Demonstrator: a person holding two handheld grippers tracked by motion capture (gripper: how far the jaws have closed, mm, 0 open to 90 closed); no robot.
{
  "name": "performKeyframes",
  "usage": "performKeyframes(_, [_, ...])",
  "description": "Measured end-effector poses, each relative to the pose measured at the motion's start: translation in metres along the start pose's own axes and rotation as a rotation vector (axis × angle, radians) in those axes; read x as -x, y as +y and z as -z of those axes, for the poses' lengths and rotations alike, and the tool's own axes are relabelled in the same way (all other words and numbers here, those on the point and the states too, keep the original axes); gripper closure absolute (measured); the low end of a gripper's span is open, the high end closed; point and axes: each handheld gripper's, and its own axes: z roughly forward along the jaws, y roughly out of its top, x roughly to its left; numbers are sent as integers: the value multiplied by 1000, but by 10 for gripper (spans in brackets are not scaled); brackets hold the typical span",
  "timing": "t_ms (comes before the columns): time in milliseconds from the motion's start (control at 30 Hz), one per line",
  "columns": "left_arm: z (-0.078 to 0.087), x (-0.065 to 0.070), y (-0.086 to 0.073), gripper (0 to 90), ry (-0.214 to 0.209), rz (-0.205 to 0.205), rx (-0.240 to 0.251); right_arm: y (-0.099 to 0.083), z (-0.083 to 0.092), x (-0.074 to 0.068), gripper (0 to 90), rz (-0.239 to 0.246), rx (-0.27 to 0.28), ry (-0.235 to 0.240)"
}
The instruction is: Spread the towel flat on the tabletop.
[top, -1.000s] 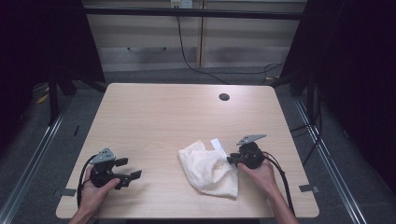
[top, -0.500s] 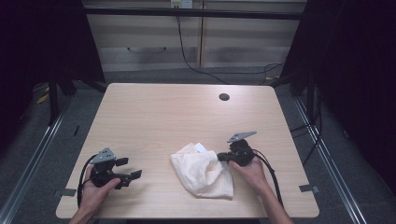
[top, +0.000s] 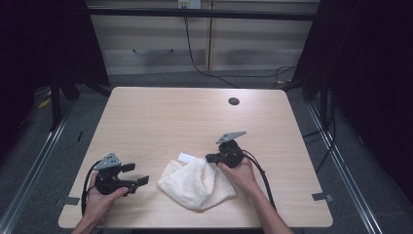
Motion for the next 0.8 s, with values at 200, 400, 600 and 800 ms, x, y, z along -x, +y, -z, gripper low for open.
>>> performKeyframes(200, [1,-1,0,175,8,7,3,24,33,-3,888,31,89,-15])
performKeyframes(400, [1,-2,0,175,12,7,-1,55,64,-6,888,62,167,-40])
performKeyframes(600, [2,-3,-1,175,13,12,4,77,97,-15,888,90,249,-55])
performKeyframes(800, [1,-2,-1,181,14,7,-5,55,101,-3,888,56,194,-96])
